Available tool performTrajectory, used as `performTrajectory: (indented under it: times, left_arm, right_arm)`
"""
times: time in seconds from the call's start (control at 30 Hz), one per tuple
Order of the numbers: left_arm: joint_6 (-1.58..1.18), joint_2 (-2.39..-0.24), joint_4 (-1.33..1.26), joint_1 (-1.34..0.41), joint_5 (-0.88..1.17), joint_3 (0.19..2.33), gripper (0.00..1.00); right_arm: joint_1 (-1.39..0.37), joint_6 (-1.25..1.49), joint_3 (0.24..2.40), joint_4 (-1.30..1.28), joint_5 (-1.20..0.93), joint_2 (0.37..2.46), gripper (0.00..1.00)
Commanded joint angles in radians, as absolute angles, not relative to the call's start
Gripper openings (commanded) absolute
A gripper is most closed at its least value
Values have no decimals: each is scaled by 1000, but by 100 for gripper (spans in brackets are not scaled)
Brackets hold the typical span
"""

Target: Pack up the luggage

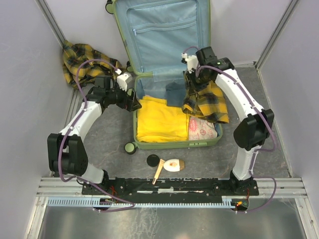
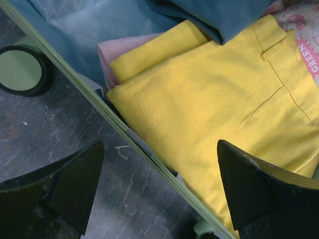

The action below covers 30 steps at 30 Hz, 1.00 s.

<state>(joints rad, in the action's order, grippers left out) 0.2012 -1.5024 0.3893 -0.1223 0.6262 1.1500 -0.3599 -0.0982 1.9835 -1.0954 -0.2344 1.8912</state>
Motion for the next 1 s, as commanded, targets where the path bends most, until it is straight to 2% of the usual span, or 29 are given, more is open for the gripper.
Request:
performTrajectory:
  times: [0.0,0.37,0.6,0.7,0.73,0.8,0.87,0.97]
  left_arm:
    - [205,-1433,382,-102,619,1121,99]
    - [240,-1379,426,-73,599,1082,99]
    - [314,-1381,544,-68,586,1116,99]
    - [350,-1367,600,-66,591,1122,99]
    - [365,-1351,607,-65,593,1114,99]
    - [385,-1297,593,-62,594,1074,99]
    - [407,-1225,546,-60,590,1007,99]
    - [518,-1158,611,-57,599,973,99]
  right_arm:
    - [-414,-60,2012,-932,-236,1933,2]
    - [-529,3,2091,-803,-244,2148,1]
    - [-552,27,2094,-770,-260,2228,3]
    - [-553,24,2103,-782,-283,2238,23]
    - [-553,22,2106,-786,-293,2234,39]
    - [-553,16,2105,-785,-305,2214,63]
    - [-552,7,2108,-786,-316,2189,74]
    - [-552,-1,2122,-804,-331,2147,86]
